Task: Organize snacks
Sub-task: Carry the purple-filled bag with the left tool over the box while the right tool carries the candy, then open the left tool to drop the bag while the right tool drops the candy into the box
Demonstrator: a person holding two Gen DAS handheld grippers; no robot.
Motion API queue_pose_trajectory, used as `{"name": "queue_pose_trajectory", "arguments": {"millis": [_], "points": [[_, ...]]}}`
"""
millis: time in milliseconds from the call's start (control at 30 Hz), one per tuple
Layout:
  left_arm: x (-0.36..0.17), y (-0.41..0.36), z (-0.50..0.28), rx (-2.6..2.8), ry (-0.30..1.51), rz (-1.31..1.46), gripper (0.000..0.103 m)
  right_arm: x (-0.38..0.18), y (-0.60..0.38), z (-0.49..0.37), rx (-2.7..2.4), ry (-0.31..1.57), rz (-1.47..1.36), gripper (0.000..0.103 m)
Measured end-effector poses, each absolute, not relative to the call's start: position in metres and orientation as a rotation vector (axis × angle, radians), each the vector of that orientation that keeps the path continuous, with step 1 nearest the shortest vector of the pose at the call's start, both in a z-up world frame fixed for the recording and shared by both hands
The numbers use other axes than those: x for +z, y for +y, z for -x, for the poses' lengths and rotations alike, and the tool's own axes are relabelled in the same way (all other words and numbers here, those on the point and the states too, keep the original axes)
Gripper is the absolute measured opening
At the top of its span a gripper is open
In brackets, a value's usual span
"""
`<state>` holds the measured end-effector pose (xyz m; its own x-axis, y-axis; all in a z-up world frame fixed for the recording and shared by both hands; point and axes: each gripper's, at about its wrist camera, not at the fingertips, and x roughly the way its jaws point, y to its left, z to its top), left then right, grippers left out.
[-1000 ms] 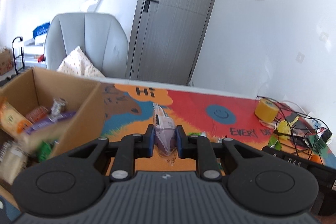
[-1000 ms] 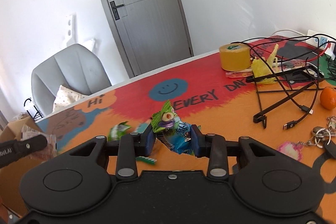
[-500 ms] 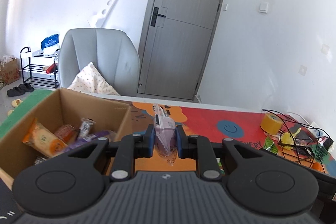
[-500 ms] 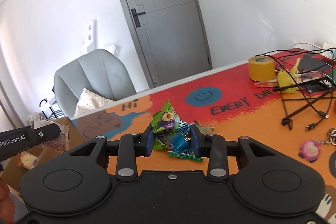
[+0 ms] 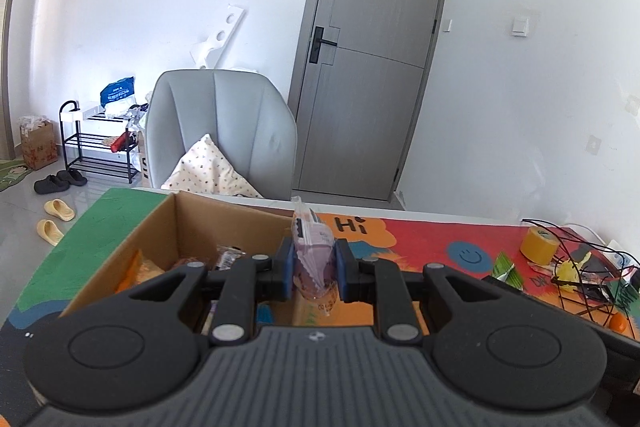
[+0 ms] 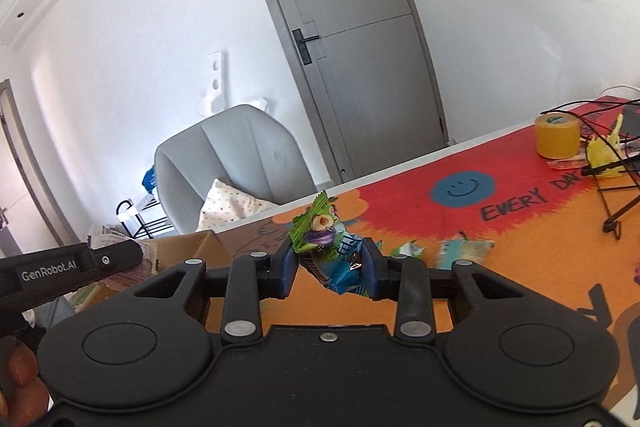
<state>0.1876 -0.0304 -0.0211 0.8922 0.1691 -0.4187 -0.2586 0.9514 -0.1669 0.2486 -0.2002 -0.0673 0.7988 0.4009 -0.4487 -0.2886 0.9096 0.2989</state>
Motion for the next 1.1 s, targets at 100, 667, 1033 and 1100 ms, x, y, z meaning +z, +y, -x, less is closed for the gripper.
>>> {"name": "queue_pose_trajectory", "arguments": {"millis": [100, 667, 1033, 1100], "points": [[-0.021, -0.019, -0.185, 0.237, 0.416, 0.230, 0.020, -0.067, -0.190, -0.245, 0.393, 0.528, -0.213, 0.034], [-0.033, 0.029, -0.166, 0.260, 0.511, 0.306, 0.025, -0.055, -0.134, -0.242, 0.511, 0.532, -0.142, 0.034], [-0.027, 0.063, -0.154, 0.351, 0.469, 0.340, 0.035, -0.048, -0.108, -0.238, 0.563, 0.543, -0.101, 0.034], [-0.026, 0.070, -0.151, 0.366, 0.464, 0.352, 0.039, -0.047, -0.102, -0.237, 0.576, 0.548, -0.096, 0.034]]}}
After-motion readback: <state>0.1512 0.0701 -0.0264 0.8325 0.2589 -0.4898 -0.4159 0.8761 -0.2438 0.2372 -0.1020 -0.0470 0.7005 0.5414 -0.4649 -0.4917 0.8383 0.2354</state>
